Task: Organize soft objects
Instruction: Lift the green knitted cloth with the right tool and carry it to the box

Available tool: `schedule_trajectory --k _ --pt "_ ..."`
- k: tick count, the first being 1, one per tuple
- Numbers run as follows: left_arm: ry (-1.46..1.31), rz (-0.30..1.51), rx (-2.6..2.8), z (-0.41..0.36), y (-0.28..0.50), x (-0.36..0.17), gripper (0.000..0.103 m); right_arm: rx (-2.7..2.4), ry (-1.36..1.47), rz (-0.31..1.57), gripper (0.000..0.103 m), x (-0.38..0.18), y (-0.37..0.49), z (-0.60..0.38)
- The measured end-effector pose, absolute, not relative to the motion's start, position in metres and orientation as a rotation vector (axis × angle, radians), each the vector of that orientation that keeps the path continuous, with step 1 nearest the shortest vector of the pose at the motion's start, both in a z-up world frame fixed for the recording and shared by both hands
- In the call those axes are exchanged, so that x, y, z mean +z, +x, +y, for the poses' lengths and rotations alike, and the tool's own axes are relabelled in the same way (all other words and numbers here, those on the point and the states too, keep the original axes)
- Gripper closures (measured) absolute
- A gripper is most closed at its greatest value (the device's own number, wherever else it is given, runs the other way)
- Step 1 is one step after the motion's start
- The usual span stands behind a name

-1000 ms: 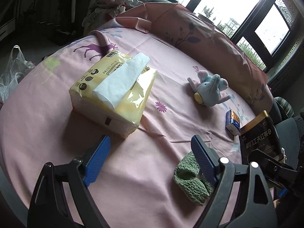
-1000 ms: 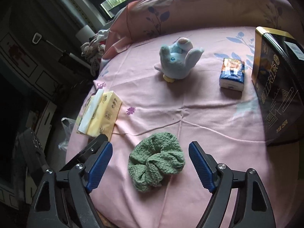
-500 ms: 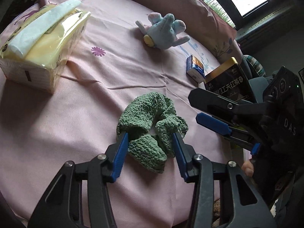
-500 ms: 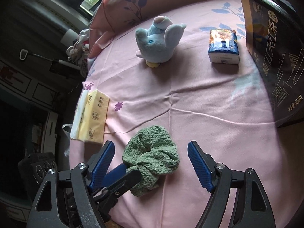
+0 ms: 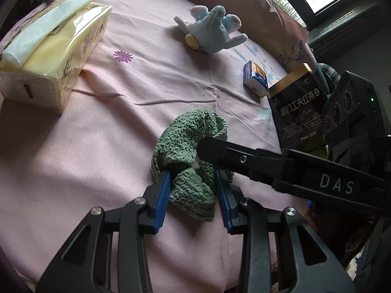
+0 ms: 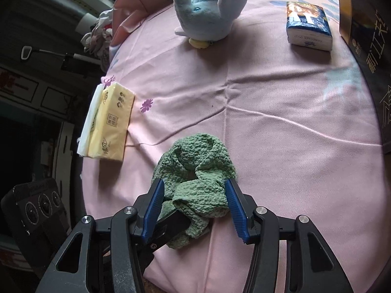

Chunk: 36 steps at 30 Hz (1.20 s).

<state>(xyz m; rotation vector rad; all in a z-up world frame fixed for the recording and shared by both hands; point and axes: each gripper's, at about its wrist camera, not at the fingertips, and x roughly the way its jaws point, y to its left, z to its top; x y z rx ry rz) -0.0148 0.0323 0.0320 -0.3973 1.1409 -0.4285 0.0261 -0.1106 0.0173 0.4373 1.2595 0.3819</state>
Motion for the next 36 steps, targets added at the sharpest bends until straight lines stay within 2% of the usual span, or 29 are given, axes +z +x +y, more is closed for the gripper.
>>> schedule_trajectory --k 8,16,25,36 --pt "-0.329 1.087 -0.426 0.025 -0.018 0.038 0.069 0.512 0.477 1.264 0.05 0.016 0.02 -0.101" --pt "-0.271 0.956 -0.416 0.015 -0.028 0.056 0.069 0.551 0.492 1.228 0.05 0.029 0.016 -0.103" --pt "-0.209 0.767 -0.476 -0.015 -0.047 0.111 0.069 0.577 0.511 1.043 0.05 0.087 -0.006 -0.132" --pt "-0.002 0.568 -0.661 -0.118 -0.071 0.177 0.069 0.415 0.608 0.72 0.05 0.153 -0.053 -0.229"
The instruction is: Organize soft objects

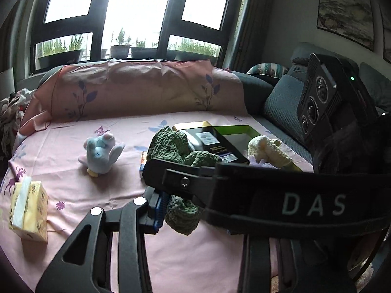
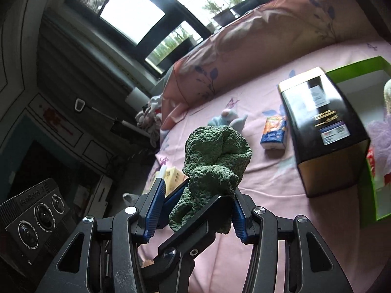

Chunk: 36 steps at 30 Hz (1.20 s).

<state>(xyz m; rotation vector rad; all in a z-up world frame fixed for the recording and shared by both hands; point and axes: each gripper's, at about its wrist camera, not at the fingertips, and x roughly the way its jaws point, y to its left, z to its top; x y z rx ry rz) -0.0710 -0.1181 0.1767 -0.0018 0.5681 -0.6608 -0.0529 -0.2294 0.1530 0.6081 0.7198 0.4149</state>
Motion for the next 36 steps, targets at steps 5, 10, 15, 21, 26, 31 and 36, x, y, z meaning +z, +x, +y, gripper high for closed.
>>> schedule_trajectory --k 5,10,15,21,26,31,36 --pt "0.059 0.524 -0.797 -0.178 -0.076 0.188 0.069 0.299 0.713 0.569 0.05 0.162 -0.079 -0.294" --pt "0.108 0.531 -0.931 -0.237 -0.074 0.186 0.068 0.142 0.773 0.45 0.05 0.159 -0.105 -0.346" --pt "0.083 0.642 -0.995 -0.282 -0.058 0.171 0.068 0.035 0.843 0.382 0.05 0.143 -0.117 -0.388" --pt "0.108 0.741 -0.995 -0.329 -0.042 0.148 0.068 -0.08 0.903 0.401 0.05 0.122 -0.117 -0.421" --pt "0.12 0.827 -0.988 -0.354 -0.036 0.125 0.069 -0.167 0.973 0.44 0.05 0.102 -0.118 -0.445" --pt "0.15 0.88 -0.968 -0.372 -0.031 0.108 0.067 -0.258 0.994 0.49 0.05 0.089 -0.124 -0.459" --pt "0.161 0.897 -0.915 -0.374 -0.028 0.101 0.061 -0.313 0.999 0.52 0.046 0.083 -0.125 -0.464"
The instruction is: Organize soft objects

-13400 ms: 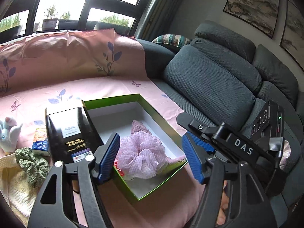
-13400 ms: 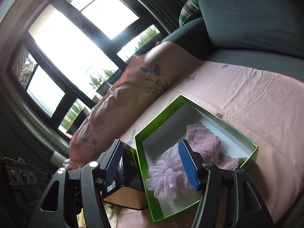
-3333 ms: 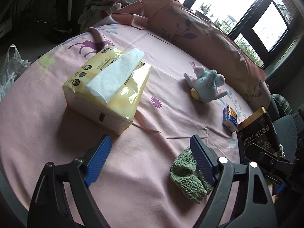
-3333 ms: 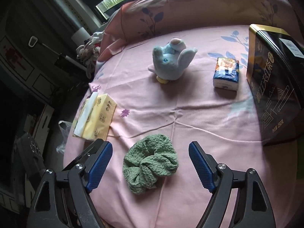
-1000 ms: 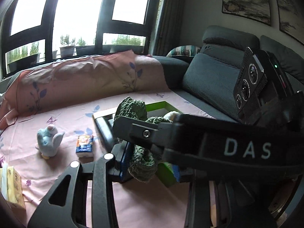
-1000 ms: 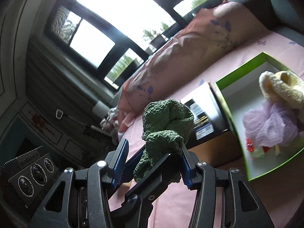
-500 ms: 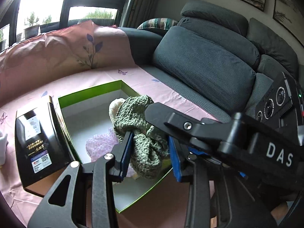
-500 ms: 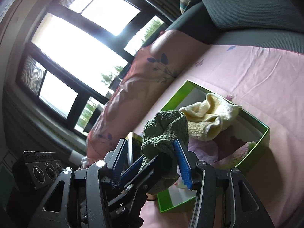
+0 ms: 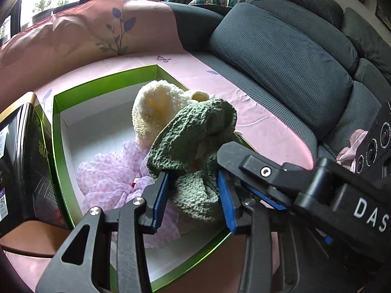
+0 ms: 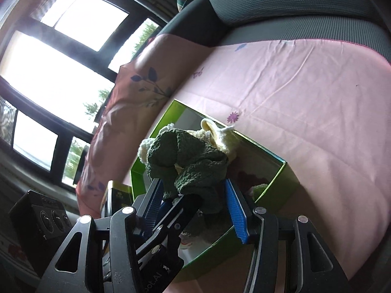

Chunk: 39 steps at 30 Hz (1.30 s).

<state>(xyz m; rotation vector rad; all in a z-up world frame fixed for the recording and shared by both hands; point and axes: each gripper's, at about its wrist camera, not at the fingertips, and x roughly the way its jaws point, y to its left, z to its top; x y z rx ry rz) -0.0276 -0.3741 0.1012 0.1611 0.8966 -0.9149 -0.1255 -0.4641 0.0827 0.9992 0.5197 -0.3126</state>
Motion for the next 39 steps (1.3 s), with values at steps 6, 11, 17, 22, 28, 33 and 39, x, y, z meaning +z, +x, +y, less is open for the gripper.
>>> schedule_trajectory --k 6,11,17,22,28,33,39 --pt "0.128 0.966 -0.891 -0.377 -0.017 0.096 0.055 -0.308 0.998 0.492 0.042 0.085 -0.128 -0.465" --pt "0.13 0.957 -0.882 -0.379 -0.018 0.097 0.054 -0.313 1.002 0.503 0.038 0.085 -0.13 -0.468" --pt "0.105 0.876 -0.903 -0.358 -0.034 0.119 0.027 -0.268 0.961 0.436 0.026 0.104 -0.141 -0.458" --pt "0.078 0.812 -0.891 -0.315 -0.044 0.143 0.017 -0.222 0.929 0.409 0.018 0.119 -0.144 -0.444" --pt "-0.04 0.781 -0.819 -0.232 -0.044 0.159 0.01 -0.212 0.865 0.447 0.015 0.131 -0.137 -0.424" --pt "-0.122 0.76 -0.689 -0.16 -0.04 0.161 0.01 -0.207 0.756 0.459 0.015 0.152 -0.137 -0.395" --pt "-0.293 0.793 -0.619 -0.075 -0.031 0.152 0.01 -0.136 0.649 0.55 0.015 0.158 -0.111 -0.353"
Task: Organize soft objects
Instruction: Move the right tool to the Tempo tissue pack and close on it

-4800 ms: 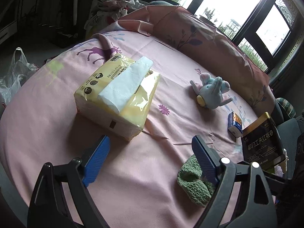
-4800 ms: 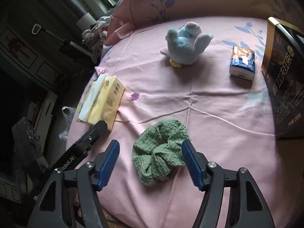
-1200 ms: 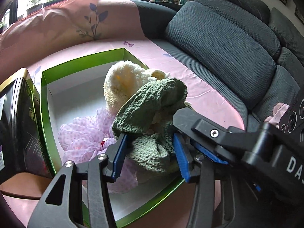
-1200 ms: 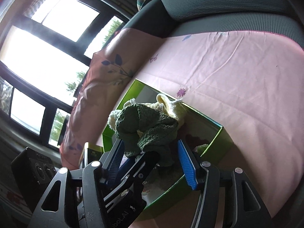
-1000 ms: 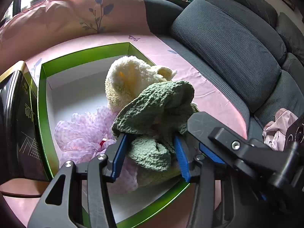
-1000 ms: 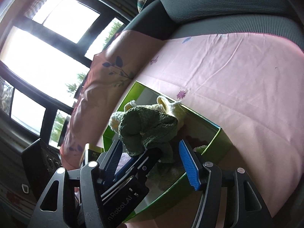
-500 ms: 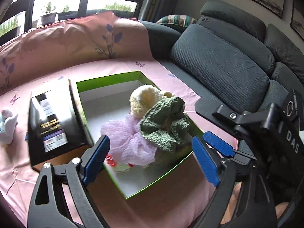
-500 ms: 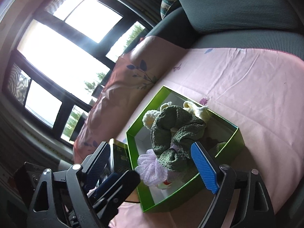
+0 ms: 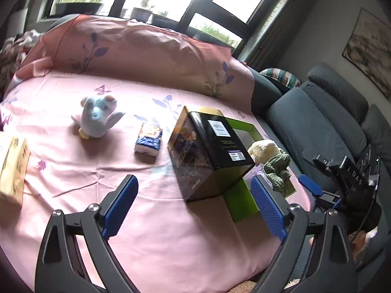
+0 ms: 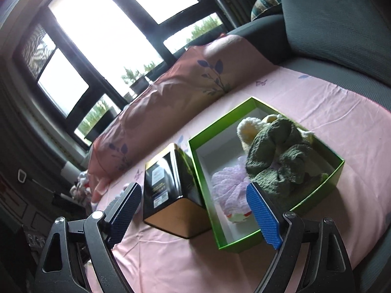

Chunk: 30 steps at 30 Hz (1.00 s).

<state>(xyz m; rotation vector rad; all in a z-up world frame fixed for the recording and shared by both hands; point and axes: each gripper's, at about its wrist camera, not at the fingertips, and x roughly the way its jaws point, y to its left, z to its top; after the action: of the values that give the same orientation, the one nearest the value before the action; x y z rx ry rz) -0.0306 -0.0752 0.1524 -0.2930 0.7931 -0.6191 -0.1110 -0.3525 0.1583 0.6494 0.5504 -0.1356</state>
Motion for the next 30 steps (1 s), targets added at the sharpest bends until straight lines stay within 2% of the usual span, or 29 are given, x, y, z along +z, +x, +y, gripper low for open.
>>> schedule_trajectory --k 6,13,15,19,26,30 --pt "-0.336 0.765 -0.469 -0.006 -0.024 0.135 0.01 -0.079 0.531 0.633 0.015 0.162 -0.088 -0.299" --pt "-0.526 0.772 -0.183 0.077 -0.006 0.075 0.01 -0.042 0.329 0.729 0.015 0.15 -0.05 -0.216" --pt "-0.557 0.828 -0.177 0.086 -0.001 0.068 0.01 0.007 0.283 0.769 0.015 0.137 -0.037 -0.192" --pt "-0.617 0.767 -0.198 0.102 -0.008 0.073 0.01 -0.04 0.268 0.86 0.015 0.108 -0.009 -0.161" --pt "-0.654 0.768 -0.122 0.119 -0.009 0.071 0.01 -0.204 0.198 0.909 0.015 0.062 0.041 -0.135" --pt "-0.643 0.782 -0.116 0.12 -0.006 0.072 0.01 -0.292 0.129 0.866 0.015 0.053 0.061 -0.129"
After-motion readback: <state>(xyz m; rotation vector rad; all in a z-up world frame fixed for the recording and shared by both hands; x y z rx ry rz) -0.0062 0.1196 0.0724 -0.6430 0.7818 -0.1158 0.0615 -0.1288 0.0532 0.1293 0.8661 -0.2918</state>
